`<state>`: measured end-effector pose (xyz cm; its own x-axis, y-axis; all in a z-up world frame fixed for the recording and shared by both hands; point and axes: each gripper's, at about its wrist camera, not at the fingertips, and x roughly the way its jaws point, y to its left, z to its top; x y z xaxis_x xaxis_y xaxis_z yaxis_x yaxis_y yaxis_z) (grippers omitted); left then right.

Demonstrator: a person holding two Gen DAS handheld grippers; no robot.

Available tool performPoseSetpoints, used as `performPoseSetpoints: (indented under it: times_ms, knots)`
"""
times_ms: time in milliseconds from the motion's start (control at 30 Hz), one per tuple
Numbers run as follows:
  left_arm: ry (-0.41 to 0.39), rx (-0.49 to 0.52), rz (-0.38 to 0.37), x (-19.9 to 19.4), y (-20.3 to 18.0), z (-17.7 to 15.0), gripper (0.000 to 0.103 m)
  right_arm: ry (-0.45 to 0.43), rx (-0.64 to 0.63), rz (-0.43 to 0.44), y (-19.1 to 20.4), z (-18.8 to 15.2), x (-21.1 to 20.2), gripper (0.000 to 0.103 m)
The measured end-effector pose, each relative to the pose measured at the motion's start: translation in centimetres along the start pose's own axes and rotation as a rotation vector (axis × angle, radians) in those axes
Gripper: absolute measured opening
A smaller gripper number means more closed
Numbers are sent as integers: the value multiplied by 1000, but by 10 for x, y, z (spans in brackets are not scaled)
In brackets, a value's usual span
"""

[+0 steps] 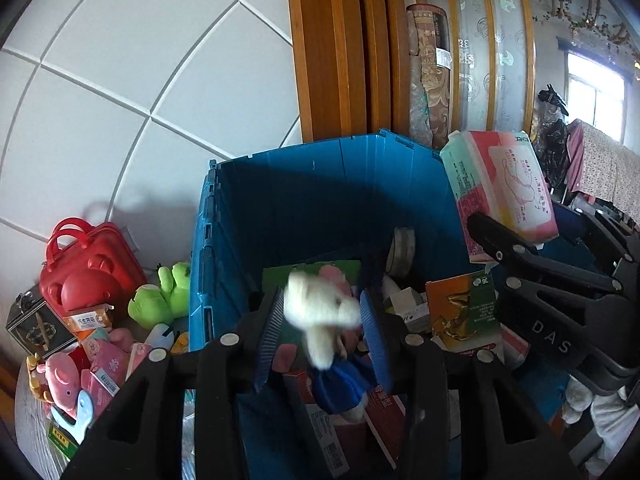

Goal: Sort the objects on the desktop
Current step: 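Carry the bear and pad pack into the crate and open both tools, then withdraw both tools from the crate back toward the pile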

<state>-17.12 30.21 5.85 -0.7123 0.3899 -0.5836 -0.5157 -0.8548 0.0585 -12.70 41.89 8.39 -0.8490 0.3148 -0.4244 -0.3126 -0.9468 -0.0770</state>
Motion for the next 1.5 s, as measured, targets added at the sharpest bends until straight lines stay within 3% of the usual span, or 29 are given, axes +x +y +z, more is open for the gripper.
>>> performPoseSetpoints:
  times_ms: [67, 133, 367, 500, 833, 1133, 1233, 1367, 1500]
  knots:
    - [5, -14, 0, 0, 3, 0, 63, 13, -22, 1, 3, -1, 3, 70]
    - [-5, -19, -3, -2, 5, 0, 69, 25, -32, 9, 4, -5, 7, 70]
    - [-11, -7, -1, -2, 6, -1, 69, 40, -20, 10, 2, -6, 9, 73]
    - [-12, -12, -7, -1, 8, -2, 69, 40, 2, 16, 0, -5, 8, 94]
    - [-20, -16, -18, -3, 11, -4, 70, 7, 39, -3, -4, -6, 5, 99]
    - [-64, -94, -6, -28, 35, -23, 70, -30, 74, -30, -9, -6, 1, 99]
    - [-107, -130, 23, -50, 53, -32, 70, -18, 63, -51, -7, -5, 2, 103]
    - [-163, -144, 128, -77, 82, -52, 87, 4, 47, -119, 4, -6, 4, 103]
    - [-143, -199, 201, -90, 119, -76, 88, -24, 65, -78, 14, -11, -11, 103]
